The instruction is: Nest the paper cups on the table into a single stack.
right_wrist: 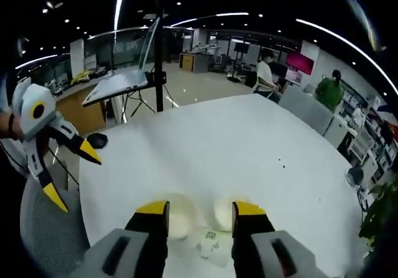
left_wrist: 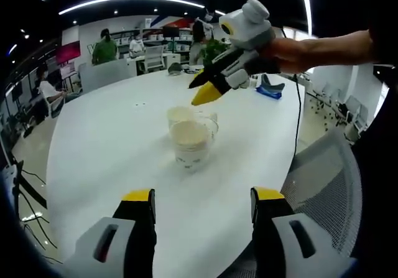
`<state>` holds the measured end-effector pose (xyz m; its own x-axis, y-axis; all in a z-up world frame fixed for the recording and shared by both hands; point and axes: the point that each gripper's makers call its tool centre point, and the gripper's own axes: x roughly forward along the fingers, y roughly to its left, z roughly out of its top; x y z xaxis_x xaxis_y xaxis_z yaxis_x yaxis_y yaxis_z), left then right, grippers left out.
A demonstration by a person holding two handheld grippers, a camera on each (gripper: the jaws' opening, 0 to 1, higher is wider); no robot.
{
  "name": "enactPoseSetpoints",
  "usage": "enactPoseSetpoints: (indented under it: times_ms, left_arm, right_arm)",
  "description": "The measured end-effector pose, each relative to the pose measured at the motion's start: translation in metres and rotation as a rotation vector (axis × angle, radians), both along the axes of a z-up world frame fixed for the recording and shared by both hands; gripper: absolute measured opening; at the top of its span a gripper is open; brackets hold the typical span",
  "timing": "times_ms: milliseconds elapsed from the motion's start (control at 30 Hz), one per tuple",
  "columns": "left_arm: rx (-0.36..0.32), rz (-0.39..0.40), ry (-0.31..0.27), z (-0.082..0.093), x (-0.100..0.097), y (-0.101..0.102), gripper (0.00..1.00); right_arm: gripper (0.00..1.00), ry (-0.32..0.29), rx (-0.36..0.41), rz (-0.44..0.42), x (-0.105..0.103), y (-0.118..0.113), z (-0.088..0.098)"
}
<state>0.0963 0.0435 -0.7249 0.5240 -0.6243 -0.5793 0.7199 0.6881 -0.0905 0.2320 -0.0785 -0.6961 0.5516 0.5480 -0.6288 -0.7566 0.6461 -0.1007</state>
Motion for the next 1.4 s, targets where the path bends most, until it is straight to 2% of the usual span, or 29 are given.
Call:
enactPoseSetpoints:
  times_ms: [133, 300, 633, 767, 833, 867, 933, 1133, 1333, 1400]
  left_arm:
    - [0.001, -0.004, 0.002, -0.001, -0.001, -0.001, 0.61]
    - [0.003, -0.005, 0.004, -0.002, 0.000, 0.000, 0.61]
    - [0.007, 0.001, 0.008, -0.003, 0.001, 0.003, 0.61]
    - [0.007, 0.006, 0.009, -0.004, 0.003, 0.006, 0.61]
    - [0.009, 0.009, 0.008, -0.004, 0.004, 0.006, 0.61]
    - [0.008, 0.010, 0.008, -0.004, 0.004, 0.006, 0.61]
    - [0.007, 0.013, 0.009, -0.003, 0.004, 0.006, 0.61]
    - [0.007, 0.020, 0.012, -0.004, 0.005, 0.009, 0.61]
    - [0.006, 0.032, 0.015, -0.004, 0.006, 0.012, 0.61]
    - [0.009, 0.030, 0.016, -0.005, 0.006, 0.012, 0.61]
  right_arm:
    - [0.41, -0.008, 0.019, -0.053, 0.004, -0.016, 0.005]
    - [0.42, 0.004, 0.023, -0.080, 0.007, -0.024, 0.000]
    - [0.40, 0.075, 0.056, -0.155, 0.027, -0.034, -0.010]
    - [0.39, 0.100, 0.063, -0.169, 0.034, -0.033, -0.016]
    - [0.39, 0.114, 0.056, -0.171, 0.041, -0.037, -0.022]
    - [0.39, 0.131, 0.047, -0.173, 0.036, -0.036, -0.026]
    - [0.39, 0.140, 0.043, -0.176, 0.039, -0.036, -0.028]
    - [0.39, 0.175, 0.028, -0.173, 0.054, -0.033, -0.045]
    - [0.38, 0.203, 0.027, -0.184, 0.069, -0.030, -0.054]
    - [0.38, 0.208, 0.018, -0.180, 0.066, -0.028, -0.053]
